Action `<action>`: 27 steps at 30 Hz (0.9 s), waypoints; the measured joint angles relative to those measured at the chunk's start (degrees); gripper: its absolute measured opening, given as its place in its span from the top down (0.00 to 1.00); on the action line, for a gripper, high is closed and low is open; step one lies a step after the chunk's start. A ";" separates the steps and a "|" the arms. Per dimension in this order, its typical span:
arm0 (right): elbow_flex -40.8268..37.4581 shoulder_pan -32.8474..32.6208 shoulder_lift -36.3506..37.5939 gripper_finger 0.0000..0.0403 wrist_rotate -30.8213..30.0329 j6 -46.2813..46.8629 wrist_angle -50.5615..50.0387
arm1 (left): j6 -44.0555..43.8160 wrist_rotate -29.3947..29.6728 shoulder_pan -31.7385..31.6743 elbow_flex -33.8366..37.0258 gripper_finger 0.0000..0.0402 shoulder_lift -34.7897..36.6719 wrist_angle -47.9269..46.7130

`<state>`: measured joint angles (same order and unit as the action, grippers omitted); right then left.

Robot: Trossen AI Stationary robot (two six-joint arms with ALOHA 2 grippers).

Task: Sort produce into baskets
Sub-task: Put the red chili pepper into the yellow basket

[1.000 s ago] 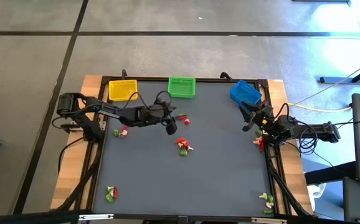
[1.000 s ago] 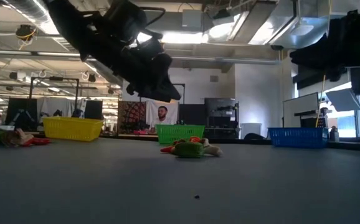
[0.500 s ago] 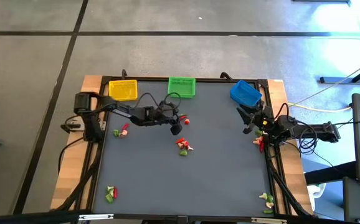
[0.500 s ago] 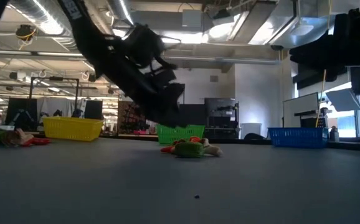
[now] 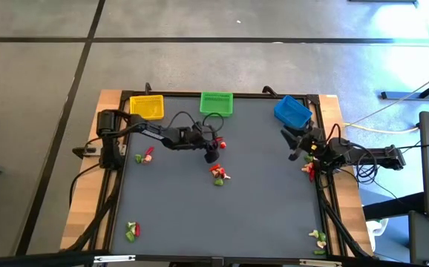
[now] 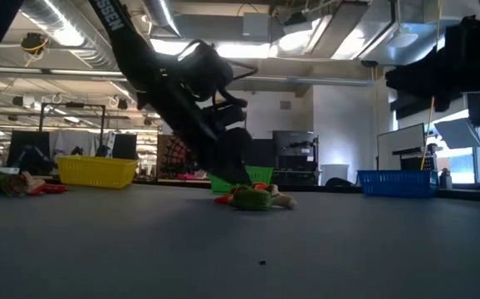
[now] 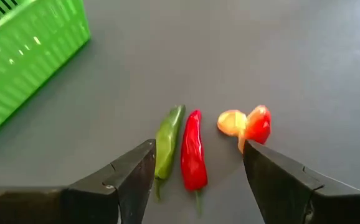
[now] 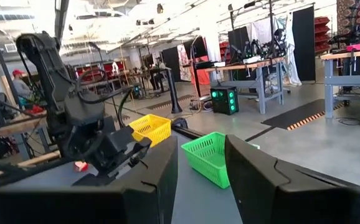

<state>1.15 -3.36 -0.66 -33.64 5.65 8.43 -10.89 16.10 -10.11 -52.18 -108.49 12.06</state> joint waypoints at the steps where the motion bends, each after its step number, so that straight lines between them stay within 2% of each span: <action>1: 0.00 0.00 0.00 0.67 0.08 -0.01 -0.41 | 0.02 -0.02 0.00 0.00 0.41 0.00 -0.56; 7: 0.00 0.00 0.00 0.67 0.15 0.05 -0.90 | 0.06 -0.02 -0.17 0.00 0.43 0.00 -2.44; 17: 0.00 0.00 0.00 0.67 0.13 0.07 -1.01 | 2.13 -0.02 0.76 -0.04 0.58 0.51 -2.44; 27: 0.00 0.00 0.02 0.67 0.08 0.07 -1.49 | 2.37 -0.22 1.06 0.08 0.62 1.18 -2.80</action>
<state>1.15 -3.36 -0.65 -33.56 5.72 6.94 -8.52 15.87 -9.05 -52.11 -107.31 9.26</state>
